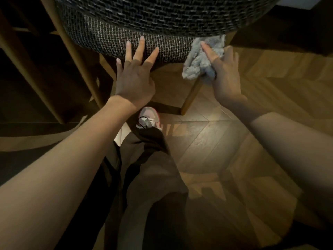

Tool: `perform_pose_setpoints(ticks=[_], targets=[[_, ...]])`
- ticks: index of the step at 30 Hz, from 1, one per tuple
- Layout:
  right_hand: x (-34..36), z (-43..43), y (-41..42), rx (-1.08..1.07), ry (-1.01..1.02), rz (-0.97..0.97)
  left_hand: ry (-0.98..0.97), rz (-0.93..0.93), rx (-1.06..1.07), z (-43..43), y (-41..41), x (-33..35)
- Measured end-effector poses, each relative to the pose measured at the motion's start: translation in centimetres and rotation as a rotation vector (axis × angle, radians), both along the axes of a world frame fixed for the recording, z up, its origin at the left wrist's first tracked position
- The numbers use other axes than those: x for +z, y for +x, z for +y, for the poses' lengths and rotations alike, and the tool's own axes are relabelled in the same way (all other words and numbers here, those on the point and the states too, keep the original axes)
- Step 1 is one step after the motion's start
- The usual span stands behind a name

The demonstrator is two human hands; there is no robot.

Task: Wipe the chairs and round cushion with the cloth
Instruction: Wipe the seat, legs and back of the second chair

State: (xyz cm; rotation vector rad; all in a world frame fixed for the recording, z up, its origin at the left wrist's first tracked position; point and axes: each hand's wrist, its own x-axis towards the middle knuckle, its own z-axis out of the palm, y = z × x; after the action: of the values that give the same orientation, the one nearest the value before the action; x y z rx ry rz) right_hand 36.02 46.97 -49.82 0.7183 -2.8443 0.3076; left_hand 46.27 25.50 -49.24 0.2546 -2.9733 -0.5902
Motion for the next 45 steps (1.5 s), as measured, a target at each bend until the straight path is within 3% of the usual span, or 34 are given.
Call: perform_pose_setpoints(ticks=[3, 6, 10, 13, 16, 24, 30, 34, 40, 45], targets=[[-0.4, 1.1, -0.6, -0.187, -0.177, -0.077, 0.000, 0.013, -0.017, 0.7, -0.3, -0.1], [-1.1, 2.0, -0.5, -0.439, -0.329, -0.283, -0.003, 0.004, -0.040, 1.0, -0.3, 0.0], [-1.0, 1.3, 2.6, -0.448, -0.511, -0.320, -0.005, -0.047, -0.055, 0.9, 0.8, 0.7], [0.8, 0.2, 5.7, -0.385, -0.690, -0.223, 0.083, -0.058, -0.027, 0.4, 2.9, 2.1], [3.9, -0.5, 8.9, -0.332, -0.685, -0.226, 0.263, -0.037, 0.037, 0.1, 6.0, 4.6], [12.1, -1.7, 19.0, -0.058, -0.720, -0.512, 0.348, 0.070, 0.018, 1.0, 16.3, 13.2], [18.2, -3.4, 26.7, 0.084, -0.803, -0.557, 0.392, 0.160, -0.032, 0.4, 24.8, 19.1], [22.6, -4.7, 30.6, 0.220, -0.782, -0.582, 0.383, 0.244, -0.089, -0.6, 29.7, 22.9], [27.2, -6.8, 35.3, 0.443, -0.690, -0.599, 0.401, 0.433, 0.032, -2.8, 35.8, 25.9], [30.3, -10.1, 37.2, 0.534, -0.608, -0.491, 0.433, 0.503, 0.054, -5.8, 39.1, 28.1]])
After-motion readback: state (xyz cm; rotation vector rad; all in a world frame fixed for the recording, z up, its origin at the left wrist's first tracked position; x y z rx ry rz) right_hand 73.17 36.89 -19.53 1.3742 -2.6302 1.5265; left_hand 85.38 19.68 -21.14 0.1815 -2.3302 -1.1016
